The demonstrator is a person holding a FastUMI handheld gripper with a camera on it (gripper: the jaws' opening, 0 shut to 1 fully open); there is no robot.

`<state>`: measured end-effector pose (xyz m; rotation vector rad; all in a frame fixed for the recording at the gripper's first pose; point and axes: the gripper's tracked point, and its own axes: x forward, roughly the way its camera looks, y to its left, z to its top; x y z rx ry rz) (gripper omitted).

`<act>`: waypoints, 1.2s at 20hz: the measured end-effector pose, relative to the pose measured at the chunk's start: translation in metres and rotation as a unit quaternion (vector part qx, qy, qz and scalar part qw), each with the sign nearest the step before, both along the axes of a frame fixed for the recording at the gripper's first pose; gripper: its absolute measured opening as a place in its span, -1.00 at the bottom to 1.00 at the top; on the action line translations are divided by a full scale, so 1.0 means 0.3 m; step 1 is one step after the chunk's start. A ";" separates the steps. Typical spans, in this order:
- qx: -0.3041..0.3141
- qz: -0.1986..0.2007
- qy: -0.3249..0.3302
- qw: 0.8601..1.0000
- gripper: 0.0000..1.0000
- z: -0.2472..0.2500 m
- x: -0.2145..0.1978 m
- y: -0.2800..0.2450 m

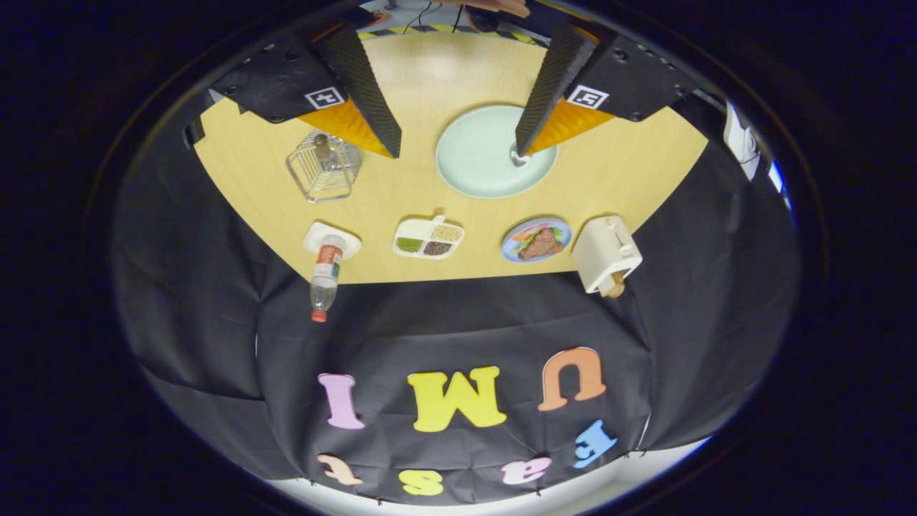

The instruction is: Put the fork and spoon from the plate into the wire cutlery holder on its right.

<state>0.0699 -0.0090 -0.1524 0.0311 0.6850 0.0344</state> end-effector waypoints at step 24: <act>0.003 -0.031 0.194 0.980 0.80 -0.548 -0.048 0.368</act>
